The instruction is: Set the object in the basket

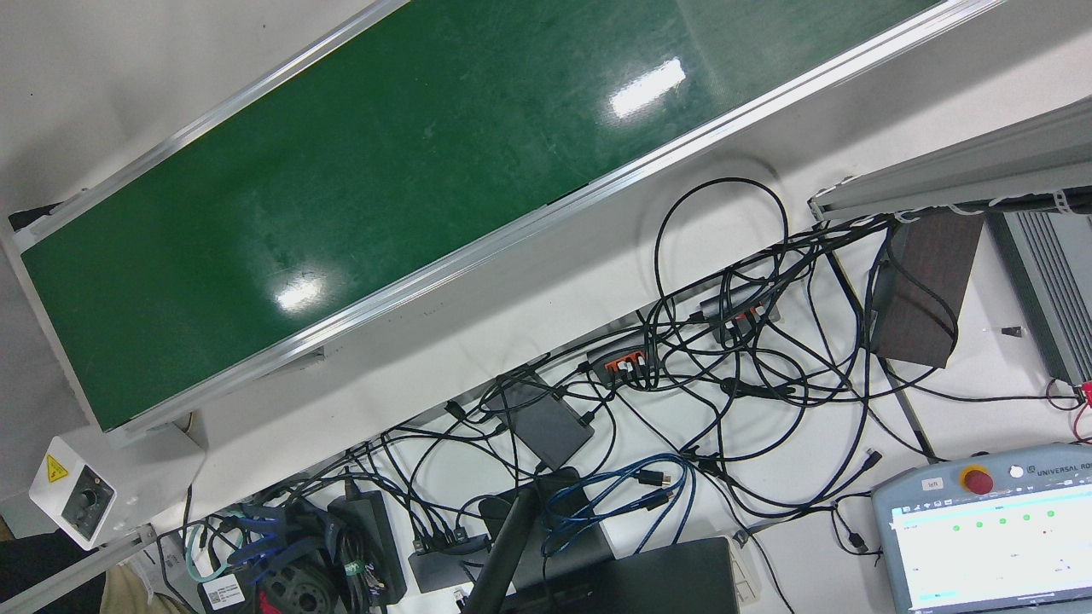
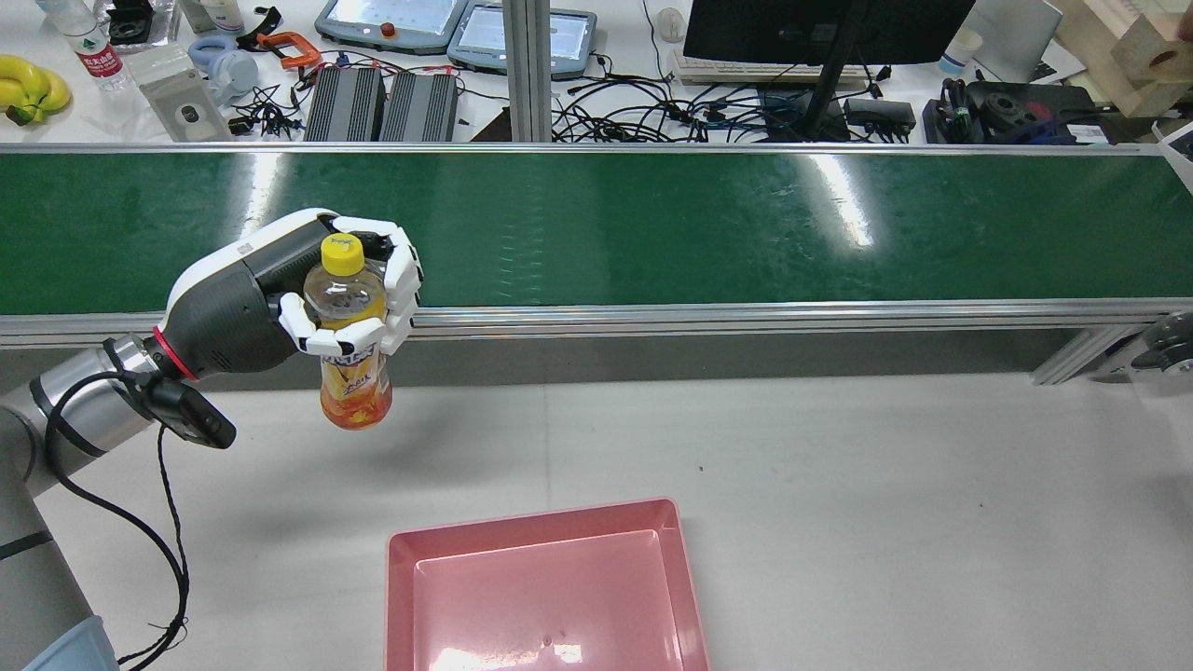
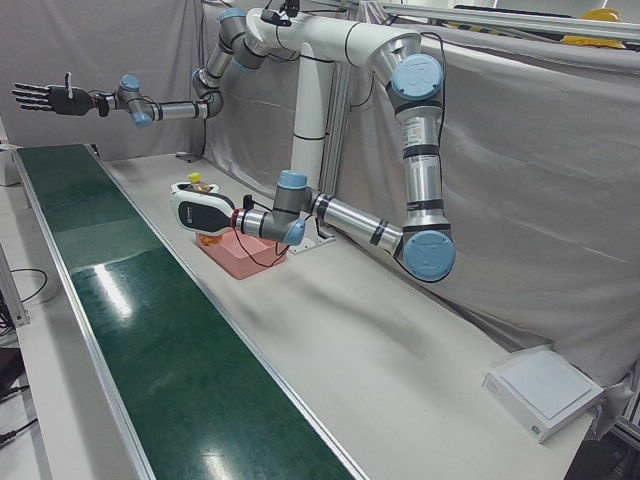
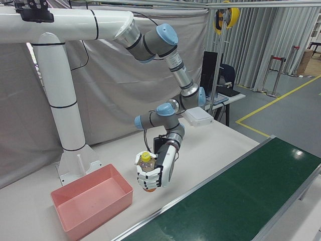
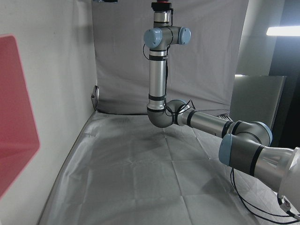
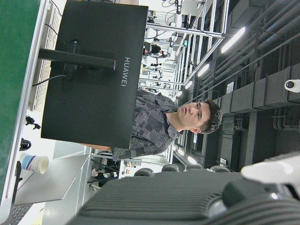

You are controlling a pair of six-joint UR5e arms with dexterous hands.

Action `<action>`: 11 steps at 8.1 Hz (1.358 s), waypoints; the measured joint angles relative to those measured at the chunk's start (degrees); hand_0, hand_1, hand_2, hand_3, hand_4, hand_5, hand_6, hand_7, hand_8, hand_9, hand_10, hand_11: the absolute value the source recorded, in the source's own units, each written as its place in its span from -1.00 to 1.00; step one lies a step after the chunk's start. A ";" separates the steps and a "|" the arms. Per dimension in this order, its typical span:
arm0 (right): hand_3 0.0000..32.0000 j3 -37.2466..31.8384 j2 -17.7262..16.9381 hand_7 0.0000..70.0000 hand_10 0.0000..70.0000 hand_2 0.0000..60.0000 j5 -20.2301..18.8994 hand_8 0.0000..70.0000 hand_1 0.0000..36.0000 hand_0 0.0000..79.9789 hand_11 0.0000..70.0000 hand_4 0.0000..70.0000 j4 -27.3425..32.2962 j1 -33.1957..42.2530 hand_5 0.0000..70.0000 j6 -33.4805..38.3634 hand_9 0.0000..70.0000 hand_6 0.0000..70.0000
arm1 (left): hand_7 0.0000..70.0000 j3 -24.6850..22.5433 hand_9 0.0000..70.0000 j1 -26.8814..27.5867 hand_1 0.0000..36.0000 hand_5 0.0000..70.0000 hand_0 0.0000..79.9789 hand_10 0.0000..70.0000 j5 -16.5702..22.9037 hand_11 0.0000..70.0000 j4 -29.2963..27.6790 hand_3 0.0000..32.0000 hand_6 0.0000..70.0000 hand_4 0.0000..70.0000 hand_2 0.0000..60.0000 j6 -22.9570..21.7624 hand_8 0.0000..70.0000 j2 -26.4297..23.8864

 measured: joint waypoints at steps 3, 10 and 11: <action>-1.00 0.00 0.00 -1.00 -1.00 -1.00 0.00 -1.00 -1.00 -1.00 -1.00 -1.00 0.00 0.00 -1.00 0.01 -1.00 -1.00 | 1.00 -6.89 1.00 7.36 0.35 1.00 0.62 1.00 -0.14 1.00 4.38 -1.00 1.00 1.00 1.00 6.05 1.00 -0.84; -1.00 0.00 0.00 -1.00 -1.00 -1.00 0.00 -1.00 -1.00 -1.00 -1.00 -1.00 0.00 0.00 -1.00 0.05 -1.00 -1.00 | 0.21 -11.28 -0.15 17.09 -0.51 0.33 0.63 -0.01 -0.65 0.45 5.91 -1.00 -0.60 -0.87 -1.00 10.41 -0.52 -0.58; -1.00 0.00 0.00 -1.00 -1.00 -1.00 0.00 -1.00 -1.00 -1.00 -1.00 -1.00 0.00 0.00 -1.00 0.05 -1.00 -1.00 | 0.21 -11.47 -0.25 17.26 -0.51 0.15 0.57 -0.11 -0.54 0.33 5.68 -1.00 -0.68 -1.00 -1.00 10.39 -0.61 -0.43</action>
